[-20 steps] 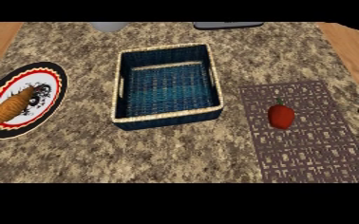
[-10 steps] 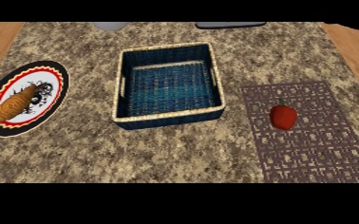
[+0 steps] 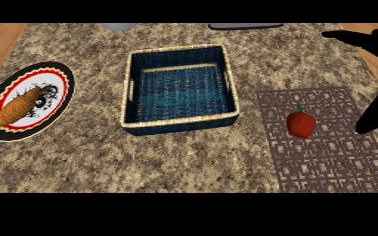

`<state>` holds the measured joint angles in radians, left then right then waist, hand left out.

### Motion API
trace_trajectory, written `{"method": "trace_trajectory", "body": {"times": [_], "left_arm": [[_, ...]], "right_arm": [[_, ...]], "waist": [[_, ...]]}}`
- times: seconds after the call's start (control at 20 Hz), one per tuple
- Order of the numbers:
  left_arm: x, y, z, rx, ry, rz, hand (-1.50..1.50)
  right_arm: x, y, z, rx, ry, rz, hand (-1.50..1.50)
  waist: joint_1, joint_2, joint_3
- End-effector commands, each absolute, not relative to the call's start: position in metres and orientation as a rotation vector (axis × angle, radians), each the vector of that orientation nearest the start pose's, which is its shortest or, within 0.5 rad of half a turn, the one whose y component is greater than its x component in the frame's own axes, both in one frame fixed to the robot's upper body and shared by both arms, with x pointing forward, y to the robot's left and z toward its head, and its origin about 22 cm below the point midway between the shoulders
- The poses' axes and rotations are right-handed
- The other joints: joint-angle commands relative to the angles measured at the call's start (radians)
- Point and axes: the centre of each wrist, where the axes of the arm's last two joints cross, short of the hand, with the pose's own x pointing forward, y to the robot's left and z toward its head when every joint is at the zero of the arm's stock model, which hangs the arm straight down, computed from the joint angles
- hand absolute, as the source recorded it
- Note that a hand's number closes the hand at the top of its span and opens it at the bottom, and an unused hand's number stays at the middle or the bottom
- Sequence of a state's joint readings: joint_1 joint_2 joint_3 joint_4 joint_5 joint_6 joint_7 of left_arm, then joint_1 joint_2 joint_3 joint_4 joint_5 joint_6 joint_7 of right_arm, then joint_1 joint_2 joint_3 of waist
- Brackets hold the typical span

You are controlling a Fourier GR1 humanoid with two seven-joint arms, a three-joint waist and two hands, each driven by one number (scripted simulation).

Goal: Pick the bell pepper from the placemat and place it in the basket

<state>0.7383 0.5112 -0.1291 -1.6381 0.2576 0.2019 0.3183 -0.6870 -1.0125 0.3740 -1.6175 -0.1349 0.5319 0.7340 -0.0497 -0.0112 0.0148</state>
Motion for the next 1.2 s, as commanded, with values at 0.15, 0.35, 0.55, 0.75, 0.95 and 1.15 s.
{"method": "trace_trajectory", "body": {"times": [0.15,0.35,0.55,0.75,0.95,1.15], "left_arm": [[0.112,0.312,-0.026,0.2,-0.957,0.048,0.0],[0.115,0.311,-0.031,0.201,-0.963,0.045,0.0],[0.116,0.316,-0.031,0.206,-0.964,0.053,0.0],[0.116,0.306,-0.04,0.195,-0.952,0.049,0.0],[0.116,0.313,-0.033,0.191,-0.974,0.039,0.0],[0.118,0.318,-0.041,0.204,-0.967,0.042,0.0]], "right_arm": [[0.312,-0.274,0.222,-0.715,-0.9,1.258,-1.5],[0.311,-0.272,0.197,-0.701,-0.892,1.256,-1.5],[0.308,-0.276,0.182,-0.696,-0.895,1.253,-1.5],[0.307,-0.278,0.173,-0.701,-0.901,1.263,-1.5],[0.302,-0.275,0.152,-0.716,-0.885,1.251,-1.5],[0.306,-0.277,0.153,-0.722,-0.922,1.214,-1.5]], "waist": [[-0.028,0.008,-0.017],[-0.025,0.013,-0.016],[-0.031,0.011,-0.015],[-0.032,0.011,-0.016],[-0.022,0.01,-0.015],[-0.007,0.01,-0.017]]}}
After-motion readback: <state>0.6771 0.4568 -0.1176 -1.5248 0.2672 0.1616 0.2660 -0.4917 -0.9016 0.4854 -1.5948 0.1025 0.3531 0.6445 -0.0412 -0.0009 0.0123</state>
